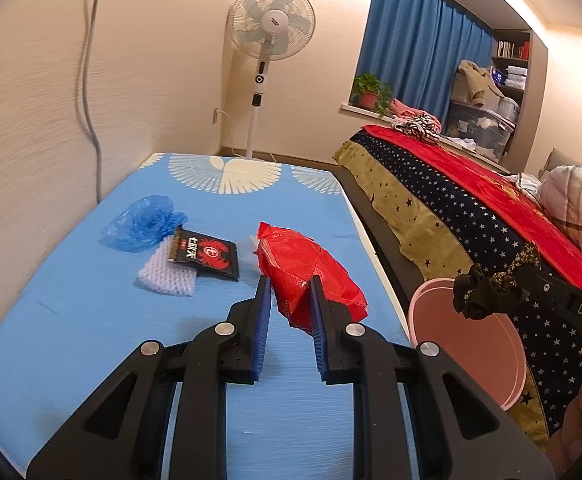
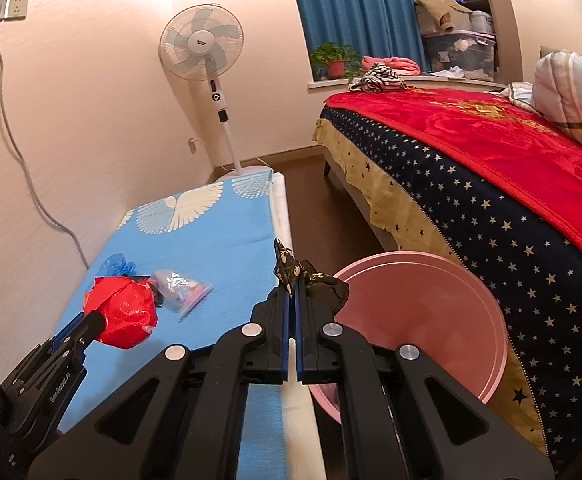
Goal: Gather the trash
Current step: 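Carry the red bag and black wrapper over the pink wastebasket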
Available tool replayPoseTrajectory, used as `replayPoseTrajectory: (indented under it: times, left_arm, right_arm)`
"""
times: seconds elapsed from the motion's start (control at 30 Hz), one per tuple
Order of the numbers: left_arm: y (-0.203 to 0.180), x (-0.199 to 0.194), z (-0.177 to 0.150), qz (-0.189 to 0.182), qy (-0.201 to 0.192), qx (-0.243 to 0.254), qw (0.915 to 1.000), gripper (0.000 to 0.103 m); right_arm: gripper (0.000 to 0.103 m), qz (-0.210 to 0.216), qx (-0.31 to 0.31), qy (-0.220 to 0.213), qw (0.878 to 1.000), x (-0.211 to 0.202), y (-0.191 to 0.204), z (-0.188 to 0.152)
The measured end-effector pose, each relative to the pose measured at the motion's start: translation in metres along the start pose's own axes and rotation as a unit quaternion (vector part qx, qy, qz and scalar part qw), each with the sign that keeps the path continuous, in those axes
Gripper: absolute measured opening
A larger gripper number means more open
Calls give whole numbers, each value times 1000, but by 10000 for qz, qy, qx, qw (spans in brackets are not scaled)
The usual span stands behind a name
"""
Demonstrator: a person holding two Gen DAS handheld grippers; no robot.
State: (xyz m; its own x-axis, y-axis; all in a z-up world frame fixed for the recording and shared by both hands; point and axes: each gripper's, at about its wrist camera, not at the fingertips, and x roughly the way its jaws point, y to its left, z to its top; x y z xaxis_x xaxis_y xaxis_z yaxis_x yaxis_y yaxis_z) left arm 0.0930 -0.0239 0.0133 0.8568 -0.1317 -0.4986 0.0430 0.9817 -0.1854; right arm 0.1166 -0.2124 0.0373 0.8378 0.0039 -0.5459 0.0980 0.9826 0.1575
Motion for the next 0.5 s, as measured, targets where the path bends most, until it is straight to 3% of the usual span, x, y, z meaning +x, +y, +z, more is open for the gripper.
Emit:
replayPoseTrajectory:
  times: [0.5]
  left_arm:
    - [-29,16,-5,-274,59,185,9994,19]
  right_arm:
    - [2,-253,81,-9,9996,4,-23,4]
